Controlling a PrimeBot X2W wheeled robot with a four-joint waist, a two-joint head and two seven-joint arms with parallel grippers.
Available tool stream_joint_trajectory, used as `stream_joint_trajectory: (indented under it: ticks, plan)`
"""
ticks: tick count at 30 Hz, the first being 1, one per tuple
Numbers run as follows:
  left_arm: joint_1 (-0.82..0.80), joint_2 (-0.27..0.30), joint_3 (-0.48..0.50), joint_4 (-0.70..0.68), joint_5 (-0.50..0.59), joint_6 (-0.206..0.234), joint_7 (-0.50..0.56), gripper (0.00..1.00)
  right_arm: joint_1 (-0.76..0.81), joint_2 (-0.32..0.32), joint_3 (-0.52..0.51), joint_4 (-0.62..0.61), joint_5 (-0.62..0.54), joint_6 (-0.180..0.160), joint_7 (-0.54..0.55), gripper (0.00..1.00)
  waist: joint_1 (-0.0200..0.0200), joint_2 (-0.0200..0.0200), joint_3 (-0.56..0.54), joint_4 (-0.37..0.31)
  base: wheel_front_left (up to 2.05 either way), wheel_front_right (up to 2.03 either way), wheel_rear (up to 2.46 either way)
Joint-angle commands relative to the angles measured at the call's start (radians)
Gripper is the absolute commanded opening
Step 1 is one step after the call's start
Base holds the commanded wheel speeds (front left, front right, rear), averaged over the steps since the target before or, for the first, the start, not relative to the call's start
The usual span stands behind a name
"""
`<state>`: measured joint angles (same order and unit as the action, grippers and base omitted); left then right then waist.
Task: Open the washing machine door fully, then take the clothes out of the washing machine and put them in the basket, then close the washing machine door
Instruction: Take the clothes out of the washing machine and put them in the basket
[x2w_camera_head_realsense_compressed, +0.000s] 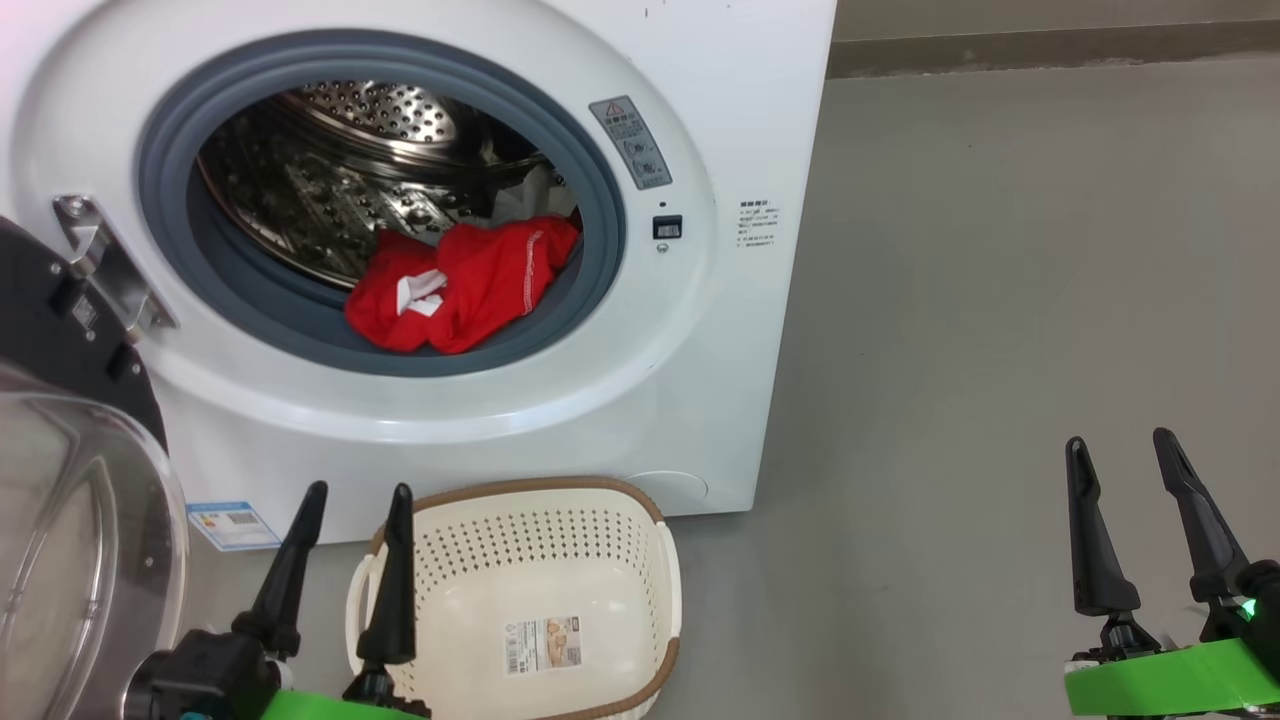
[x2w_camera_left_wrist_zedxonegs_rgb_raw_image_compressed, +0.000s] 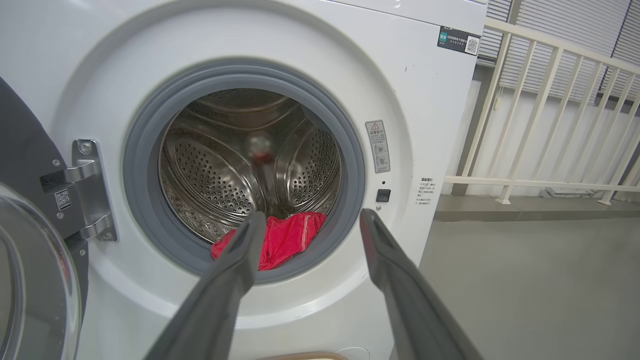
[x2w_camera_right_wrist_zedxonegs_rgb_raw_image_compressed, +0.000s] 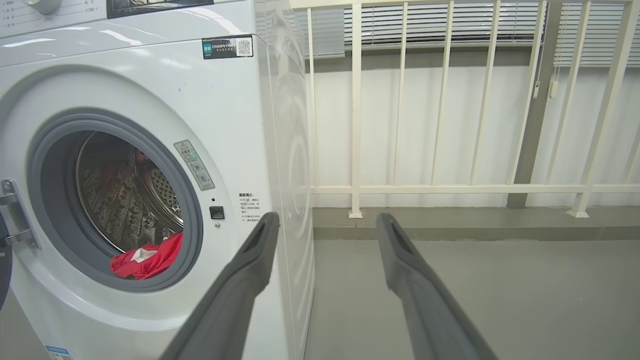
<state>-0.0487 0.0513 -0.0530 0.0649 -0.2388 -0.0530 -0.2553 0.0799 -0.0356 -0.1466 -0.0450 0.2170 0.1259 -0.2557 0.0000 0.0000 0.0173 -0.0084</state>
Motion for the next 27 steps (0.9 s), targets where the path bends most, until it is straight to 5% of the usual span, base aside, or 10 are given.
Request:
stream_joint_trajectory:
  ticks: [1, 27]
  plan:
    - [-0.021, 0.015, 0.032, -0.033, 0.004, 0.007, -0.004, 1.00, -0.019, -0.015, 0.021, -0.021, -0.013, 0.005, -0.006, 1.00, 0.0000, 0.0000, 0.003, 0.000, 0.57, -0.57, 0.00]
    - [-0.029, 0.011, 0.017, -0.038, -0.021, 0.035, -0.006, 1.00, -0.033, -0.015, 0.029, -0.022, -0.006, 0.005, -0.006, 1.00, 0.0000, 0.0000, 0.037, 0.009, 0.04, -0.04, 0.00]
